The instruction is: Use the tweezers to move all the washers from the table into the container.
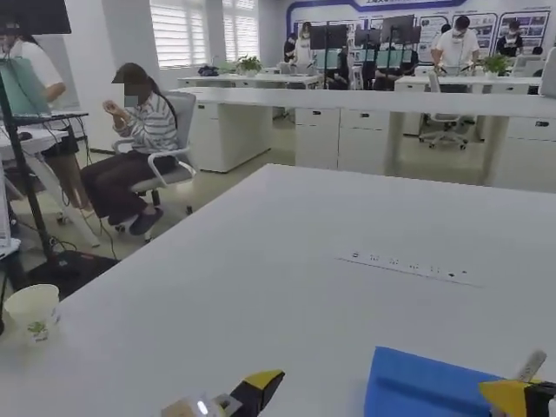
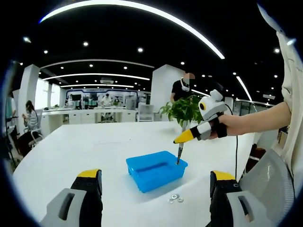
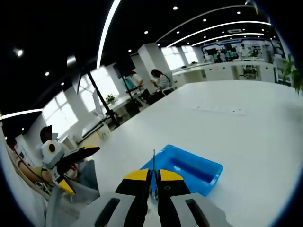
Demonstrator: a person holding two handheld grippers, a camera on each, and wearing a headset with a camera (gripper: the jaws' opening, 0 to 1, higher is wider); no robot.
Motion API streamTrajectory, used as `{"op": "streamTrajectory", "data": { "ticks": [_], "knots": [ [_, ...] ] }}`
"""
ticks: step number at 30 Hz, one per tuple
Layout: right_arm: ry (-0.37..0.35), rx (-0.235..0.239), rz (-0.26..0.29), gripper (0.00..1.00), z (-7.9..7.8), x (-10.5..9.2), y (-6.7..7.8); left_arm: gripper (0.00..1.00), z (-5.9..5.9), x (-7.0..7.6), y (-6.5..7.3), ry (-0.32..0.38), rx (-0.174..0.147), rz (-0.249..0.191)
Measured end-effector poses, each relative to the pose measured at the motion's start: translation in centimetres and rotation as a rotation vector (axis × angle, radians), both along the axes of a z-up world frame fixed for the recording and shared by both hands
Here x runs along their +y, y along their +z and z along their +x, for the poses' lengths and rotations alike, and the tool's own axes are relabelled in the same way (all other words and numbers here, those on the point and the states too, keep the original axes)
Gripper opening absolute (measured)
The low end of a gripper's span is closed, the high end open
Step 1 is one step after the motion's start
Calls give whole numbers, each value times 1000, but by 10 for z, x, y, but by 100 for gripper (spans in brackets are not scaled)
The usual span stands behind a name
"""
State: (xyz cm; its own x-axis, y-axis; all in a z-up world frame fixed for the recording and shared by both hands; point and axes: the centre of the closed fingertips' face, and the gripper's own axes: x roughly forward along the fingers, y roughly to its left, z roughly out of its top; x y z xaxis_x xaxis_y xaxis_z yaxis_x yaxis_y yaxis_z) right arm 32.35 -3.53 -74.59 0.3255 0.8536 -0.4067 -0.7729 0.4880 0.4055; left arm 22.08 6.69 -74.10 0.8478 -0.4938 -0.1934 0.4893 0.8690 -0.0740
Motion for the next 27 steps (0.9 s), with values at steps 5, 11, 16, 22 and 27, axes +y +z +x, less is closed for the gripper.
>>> {"op": "streamTrajectory", "data": {
  "ticks": [5,11,16,22,27],
  "knots": [
    [-51,-3,-10,2,18,-6,-2,95,0,-2,-4,-11,15,22],
    [-105,-7,-44,2,31,-12,-7,95,1,0,-2,-6,14,1],
    [-147,-22,-73,2,36,-13,-9,96,-4,-12,-1,-72,9,1],
    [-192,-86,-128,2,39,-12,-8,97,-15,-29,2,-176,-28,35],
    [-226,-128,-164,2,42,-9,-12,98,-15,-28,5,-180,-31,5]
  ]
}}
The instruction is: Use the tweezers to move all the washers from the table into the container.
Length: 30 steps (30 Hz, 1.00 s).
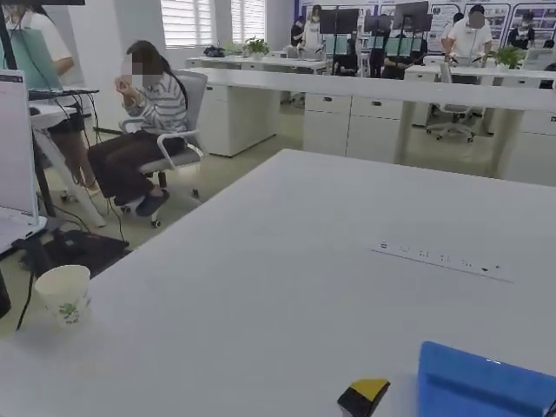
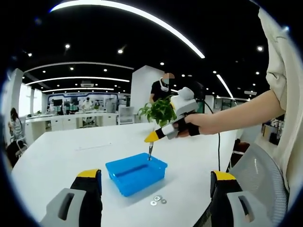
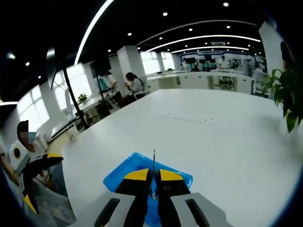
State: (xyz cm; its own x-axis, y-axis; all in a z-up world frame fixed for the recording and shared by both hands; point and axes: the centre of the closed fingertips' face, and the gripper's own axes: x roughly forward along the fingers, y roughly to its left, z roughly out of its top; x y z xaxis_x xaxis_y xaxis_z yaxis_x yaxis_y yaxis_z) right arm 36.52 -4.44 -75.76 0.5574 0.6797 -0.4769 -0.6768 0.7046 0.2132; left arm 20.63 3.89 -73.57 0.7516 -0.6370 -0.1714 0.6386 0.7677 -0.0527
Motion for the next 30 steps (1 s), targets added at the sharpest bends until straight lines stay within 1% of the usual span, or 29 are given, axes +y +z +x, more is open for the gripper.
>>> {"op": "streamTrajectory", "data": {
  "ticks": [1,2,4,5,6,7,10,12,13,16,20,21,24,28,30],
  "knots": [
    [-1,-8,-6,2,0,1,-1,98,0,2,1,6,-2,-9],
    [-2,-10,-12,2,0,3,-4,98,2,4,6,19,-19,-32],
    [-12,-22,-33,2,3,3,-10,99,4,7,6,33,-22,-33],
    [-15,-23,-42,2,3,3,-13,99,4,8,6,38,-23,-29],
    [-19,-23,-48,2,4,3,-15,99,5,9,6,47,-31,-19],
    [-21,-26,-57,2,4,3,-18,99,6,13,4,57,-37,12],
    [-29,-23,-70,2,5,3,-25,99,6,12,4,58,-42,11],
    [-32,-17,-78,2,5,3,-30,99,6,12,-2,54,-28,41],
    [-29,-19,-92,2,5,3,-33,99,6,11,-5,49,-17,54],
    [-22,-14,-106,2,7,2,-40,99,6,12,-7,52,-15,65],
    [-12,-10,-112,2,9,4,-48,99,8,17,-8,77,3,37],
    [-11,-7,-114,2,10,4,-50,99,9,18,-9,86,12,36],
    [-6,-2,-138,2,9,3,-57,99,8,20,-11,101,20,43],
    [-10,-7,-148,2,7,0,-58,99,8,22,-11,109,27,36],
    [-11,-9,-147,2,7,0,-59,99,8,21,-10,108,19,33]
  ]
}}
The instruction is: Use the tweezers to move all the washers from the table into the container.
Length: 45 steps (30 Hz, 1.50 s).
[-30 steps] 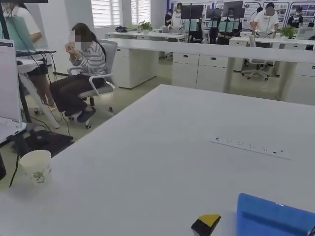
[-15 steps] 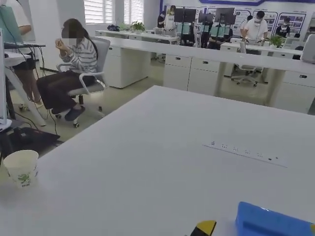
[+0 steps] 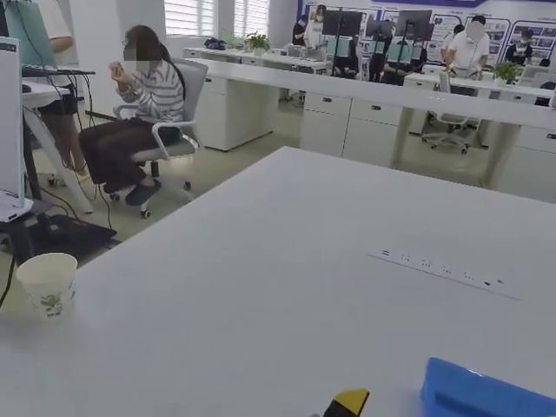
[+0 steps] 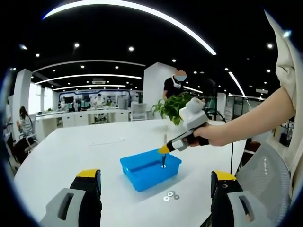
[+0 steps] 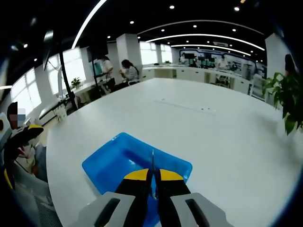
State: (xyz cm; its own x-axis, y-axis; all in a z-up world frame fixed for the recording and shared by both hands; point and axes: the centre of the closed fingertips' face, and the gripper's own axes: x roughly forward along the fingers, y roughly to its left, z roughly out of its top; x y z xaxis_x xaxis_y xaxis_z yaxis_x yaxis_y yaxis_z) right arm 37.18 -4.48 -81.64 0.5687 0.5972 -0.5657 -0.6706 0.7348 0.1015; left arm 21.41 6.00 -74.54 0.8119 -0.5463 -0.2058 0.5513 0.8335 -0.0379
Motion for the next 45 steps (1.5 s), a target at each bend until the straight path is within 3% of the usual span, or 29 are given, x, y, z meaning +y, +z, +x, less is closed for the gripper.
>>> {"op": "streamTrajectory", "data": {
  "ticks": [6,8,15,17,24,30,34,40,45],
  "knots": [
    [10,-13,-13,2,-1,-2,-2,97,0,2,2,11,-10,4],
    [3,-12,9,3,0,-2,0,96,0,2,3,12,-11,-1],
    [11,-9,10,3,-2,-3,-1,96,1,3,3,18,-11,-11],
    [-5,-21,43,3,-1,-3,6,96,2,5,6,26,-14,-34],
    [6,-69,125,3,-12,-1,37,95,2,1,3,13,-8,-6],
    [34,-95,216,3,-35,8,65,95,-2,-5,-2,-19,16,0],
    [47,-94,259,3,-51,15,74,94,-2,-5,-2,-16,20,5],
    [92,-66,270,3,-74,26,67,94,-3,-6,-4,-19,33,3],
    [120,10,285,3,-95,35,45,93,-4,-6,-4,-20,37,1]
  ]
}}
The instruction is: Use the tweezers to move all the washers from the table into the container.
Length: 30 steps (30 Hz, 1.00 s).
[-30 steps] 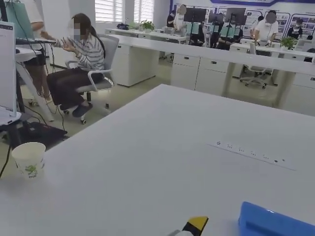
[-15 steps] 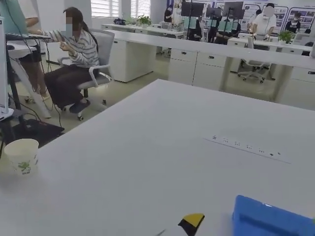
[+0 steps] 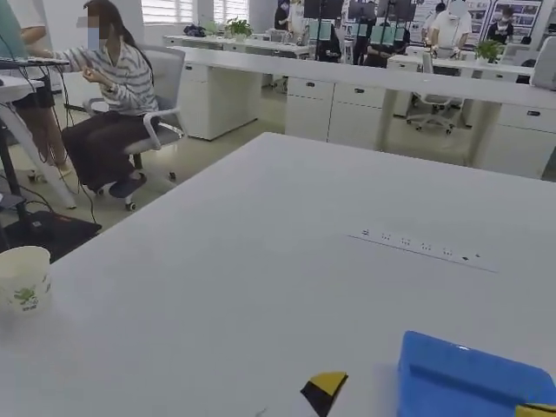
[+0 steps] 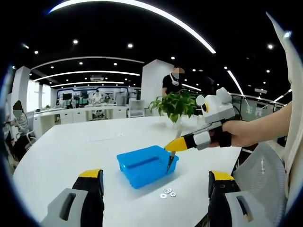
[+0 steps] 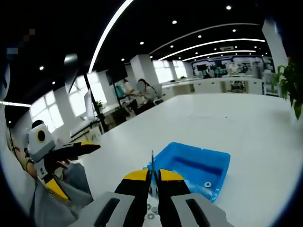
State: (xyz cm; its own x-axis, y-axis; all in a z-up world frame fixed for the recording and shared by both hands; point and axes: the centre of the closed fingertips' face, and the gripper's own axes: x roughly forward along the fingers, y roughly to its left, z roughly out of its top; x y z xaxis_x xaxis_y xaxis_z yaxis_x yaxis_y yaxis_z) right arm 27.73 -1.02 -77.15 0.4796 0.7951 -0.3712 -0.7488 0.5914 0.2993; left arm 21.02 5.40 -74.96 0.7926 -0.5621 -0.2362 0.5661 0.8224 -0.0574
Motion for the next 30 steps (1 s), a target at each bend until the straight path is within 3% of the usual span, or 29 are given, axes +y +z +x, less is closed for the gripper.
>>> {"op": "streamTrajectory", "data": {
  "ticks": [8,16,22,29,30],
  "knots": [
    [15,113,-18,3,-16,0,-38,93,-1,1,-1,4,4,-1],
    [11,153,-22,3,-20,1,-48,92,-1,0,-1,-1,5,-2],
    [25,149,-53,3,-24,2,-53,92,-1,0,-1,-5,8,-2],
    [147,32,-139,4,-40,16,-50,92,-3,-2,-4,-20,18,7],
    [184,-9,-171,4,-43,19,-51,91,-3,-3,-5,-22,19,10]
  ]
}}
